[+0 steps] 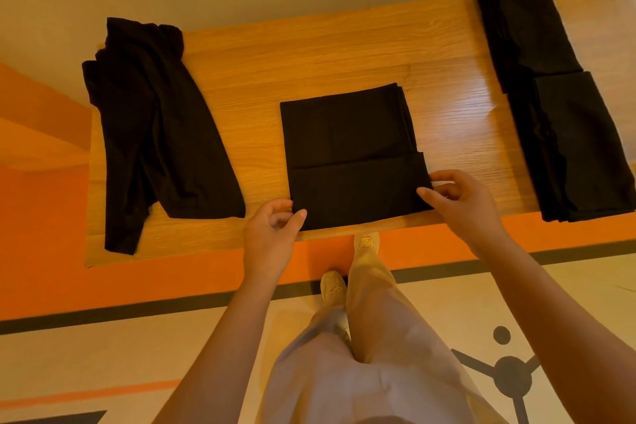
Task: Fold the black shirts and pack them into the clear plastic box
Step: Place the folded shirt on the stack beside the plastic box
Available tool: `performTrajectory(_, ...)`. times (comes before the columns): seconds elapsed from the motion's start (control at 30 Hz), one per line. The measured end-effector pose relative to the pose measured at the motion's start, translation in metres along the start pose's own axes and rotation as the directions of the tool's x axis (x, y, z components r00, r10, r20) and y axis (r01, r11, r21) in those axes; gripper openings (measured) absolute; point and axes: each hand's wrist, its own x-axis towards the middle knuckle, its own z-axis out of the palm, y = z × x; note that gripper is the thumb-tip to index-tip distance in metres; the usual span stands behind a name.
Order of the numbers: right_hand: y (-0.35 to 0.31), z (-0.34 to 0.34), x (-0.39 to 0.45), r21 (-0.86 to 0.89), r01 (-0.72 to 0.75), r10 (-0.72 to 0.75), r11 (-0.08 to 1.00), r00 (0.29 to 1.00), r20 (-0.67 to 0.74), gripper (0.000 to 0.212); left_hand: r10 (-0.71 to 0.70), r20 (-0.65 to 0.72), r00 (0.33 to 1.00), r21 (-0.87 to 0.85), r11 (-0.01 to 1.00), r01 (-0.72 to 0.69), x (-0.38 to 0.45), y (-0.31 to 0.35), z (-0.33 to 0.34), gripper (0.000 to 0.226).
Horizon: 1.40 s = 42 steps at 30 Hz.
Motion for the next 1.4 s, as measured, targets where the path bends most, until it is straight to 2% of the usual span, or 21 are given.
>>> performTrajectory(0.1,0.006,0.001,-0.004,-0.008,0.032,-0.032,0.999,0.999,-0.007,0.035,0.022,-0.023,0.999,0.003,1.000,-0.022,-0.003,-0.004,-0.001,0.023)
performTrajectory(0.27,0.013,0.006,-0.011,-0.178,0.078,-0.090,0.981,0.994,-0.055,0.038,0.084,-0.069,0.994,0.119,0.990,-0.076,-0.011,-0.011,0.000,0.026)
performTrajectory(0.33,0.011,0.009,-0.015,-0.297,0.162,-0.211,0.941,0.967,-0.143,0.039,0.194,-0.133,0.972,0.218,0.962,-0.162,-0.013,-0.011,0.001,0.031)
performTrajectory(0.4,0.008,0.016,-0.018,-0.444,0.340,-0.449,0.829,0.878,-0.167,0.040,0.434,-0.146,0.889,0.404,0.846,-0.347,-0.013,-0.009,0.007,0.036)
performTrajectory(0.47,0.005,0.029,-0.017,-0.526,0.502,-0.614,0.686,0.788,-0.049,0.042,0.594,-0.006,0.804,0.530,0.684,-0.501,-0.013,-0.004,0.022,0.042)
performTrajectory(0.5,0.005,0.038,-0.015,-0.549,0.555,-0.646,0.624,0.762,0.036,0.044,0.617,0.103,0.780,0.579,0.601,-0.551,-0.012,-0.003,0.031,0.046)
performTrajectory(0.57,0.011,0.054,-0.011,-0.615,0.593,-0.636,0.520,0.749,0.184,0.050,0.573,0.278,0.771,0.665,0.464,-0.585,-0.010,-0.009,0.048,0.055)
performTrajectory(0.67,0.026,0.063,-0.003,-0.715,0.541,-0.540,0.444,0.797,0.268,0.058,0.492,0.347,0.798,0.753,0.360,-0.550,-0.001,-0.024,0.056,0.061)
performTrajectory(0.73,0.031,0.059,0.000,-0.750,0.514,-0.519,0.417,0.812,0.268,0.061,0.495,0.332,0.803,0.763,0.359,-0.537,0.003,-0.029,0.052,0.063)
performTrajectory(0.87,0.033,0.055,0.000,-0.768,0.476,-0.502,0.428,0.832,0.236,0.062,0.479,0.251,0.841,0.796,0.393,-0.461,0.001,-0.031,0.045,0.066)
performTrajectory(0.97,0.033,0.055,0.002,-0.774,0.493,-0.489,0.397,0.827,0.276,0.063,0.447,0.259,0.856,0.803,0.394,-0.448,0.001,-0.025,0.050,0.064)
performTrajectory(1.07,0.025,0.053,0.007,-0.738,0.496,-0.479,0.456,0.837,0.266,0.061,0.438,0.264,0.859,0.807,0.388,-0.446,0.006,-0.019,0.049,0.064)
performTrajectory(1.17,-0.001,0.051,0.026,-0.657,0.559,-0.536,0.506,0.801,0.268,0.058,0.484,0.282,0.829,0.784,0.383,-0.489,0.020,0.004,0.041,0.062)
performTrajectory(1.27,-0.035,0.049,0.067,-0.663,0.579,-0.573,0.474,0.775,0.268,0.053,0.520,0.313,0.795,0.785,0.329,-0.524,0.053,0.047,0.037,0.058)
performTrajectory(1.4,-0.066,0.040,0.123,-0.709,0.545,-0.529,0.447,0.800,0.281,0.042,0.457,0.375,0.807,0.832,0.218,-0.510,0.117,0.093,0.035,0.052)
